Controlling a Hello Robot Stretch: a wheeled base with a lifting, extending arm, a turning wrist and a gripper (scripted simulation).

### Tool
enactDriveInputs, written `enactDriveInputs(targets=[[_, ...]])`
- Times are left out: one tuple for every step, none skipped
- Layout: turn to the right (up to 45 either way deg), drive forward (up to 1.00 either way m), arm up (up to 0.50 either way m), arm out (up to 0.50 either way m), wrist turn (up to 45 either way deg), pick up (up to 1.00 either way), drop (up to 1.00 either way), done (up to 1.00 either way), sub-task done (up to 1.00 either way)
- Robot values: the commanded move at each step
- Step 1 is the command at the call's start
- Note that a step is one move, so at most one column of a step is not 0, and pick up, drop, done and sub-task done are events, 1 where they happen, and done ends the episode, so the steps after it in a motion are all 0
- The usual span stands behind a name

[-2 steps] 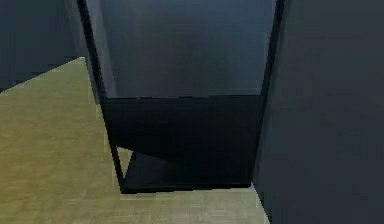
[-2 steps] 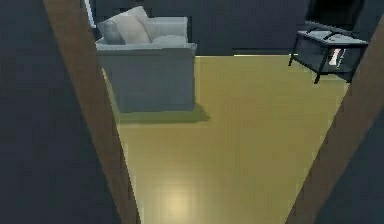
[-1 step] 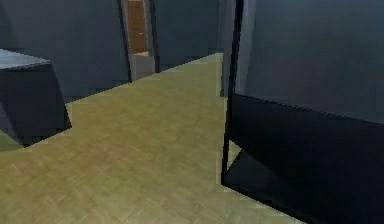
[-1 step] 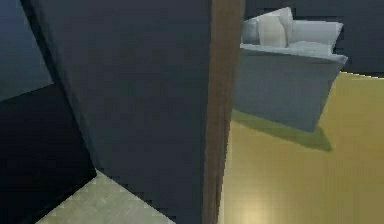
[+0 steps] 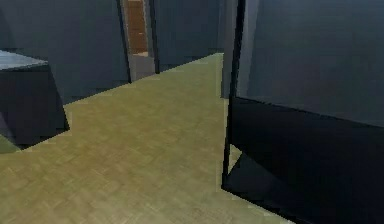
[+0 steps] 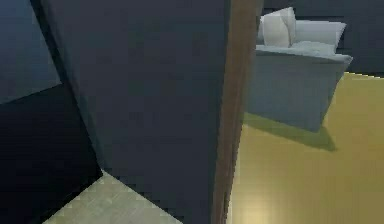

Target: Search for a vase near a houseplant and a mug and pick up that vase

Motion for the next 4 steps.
enactDriveInputs(targets=[[-45.0,0.0,0.0,0.0,0.0,0.0,0.0,0.0,0.0],[24.0,0.0,0.0,0.0,0.0,0.0,0.0,0.0,0.0],[0.0,0.5,0.0,0.0,0.0,0.0,0.0,0.0,0.0],[45.0,0.0,0.0,0.0,0.0,0.0,0.0,0.0,0.0]])
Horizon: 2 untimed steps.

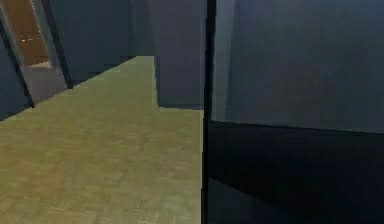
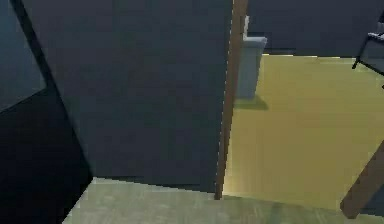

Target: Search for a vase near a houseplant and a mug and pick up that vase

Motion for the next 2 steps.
enactDriveInputs(targets=[[45.0,0.0,0.0,0.0,0.0,0.0,0.0,0.0,0.0],[45.0,0.0,0.0,0.0,0.0,0.0,0.0,0.0,0.0]])
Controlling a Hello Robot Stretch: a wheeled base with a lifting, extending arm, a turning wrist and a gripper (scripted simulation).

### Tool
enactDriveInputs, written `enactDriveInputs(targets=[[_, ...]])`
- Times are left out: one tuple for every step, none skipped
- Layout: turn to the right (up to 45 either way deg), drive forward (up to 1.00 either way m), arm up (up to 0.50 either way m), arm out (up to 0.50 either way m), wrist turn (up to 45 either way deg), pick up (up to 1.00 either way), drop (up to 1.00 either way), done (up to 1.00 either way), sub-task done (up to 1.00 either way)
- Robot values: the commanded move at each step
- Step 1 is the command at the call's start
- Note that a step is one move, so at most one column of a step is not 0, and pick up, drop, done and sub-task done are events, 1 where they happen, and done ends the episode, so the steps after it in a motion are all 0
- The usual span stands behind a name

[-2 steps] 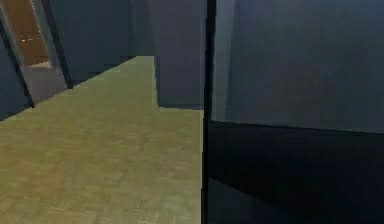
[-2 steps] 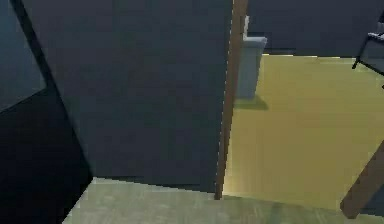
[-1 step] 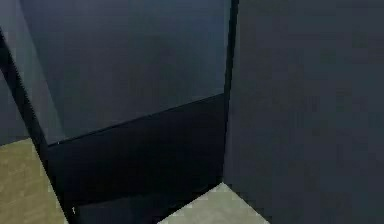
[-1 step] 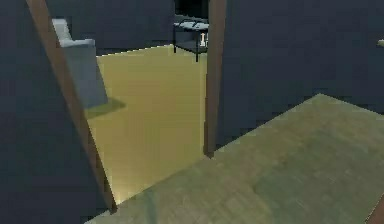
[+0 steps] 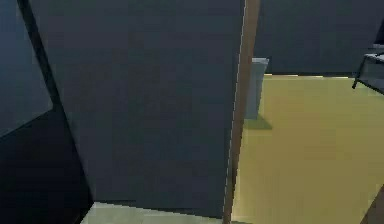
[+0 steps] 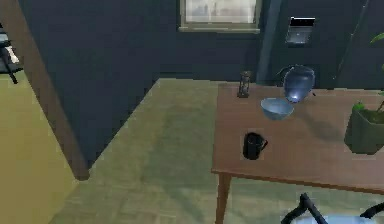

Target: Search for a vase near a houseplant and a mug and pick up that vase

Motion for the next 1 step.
enactDriveInputs(targets=[[27.0,0.0,0.0,0.0,0.0,0.0,0.0,0.0,0.0]])
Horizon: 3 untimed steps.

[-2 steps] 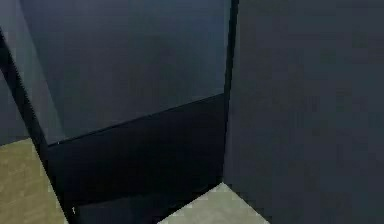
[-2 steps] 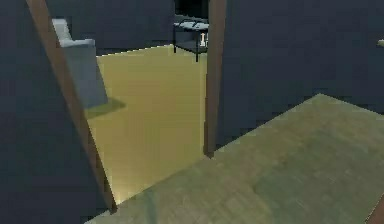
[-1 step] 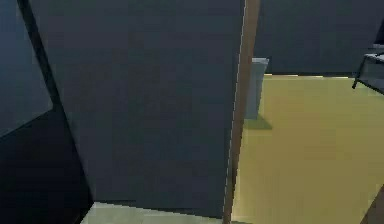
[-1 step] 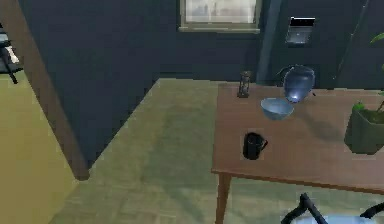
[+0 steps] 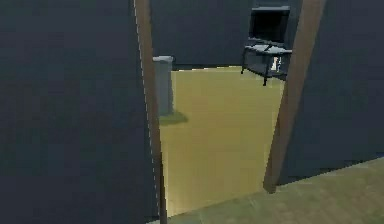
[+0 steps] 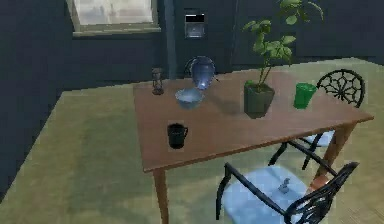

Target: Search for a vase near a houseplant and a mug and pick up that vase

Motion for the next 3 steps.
enactDriveInputs(targets=[[45.0,0.0,0.0,0.0,0.0,0.0,0.0,0.0,0.0],[12.0,0.0,0.0,0.0,0.0,0.0,0.0,0.0,0.0],[0.0,0.6,0.0,0.0,0.0,0.0,0.0,0.0,0.0]])
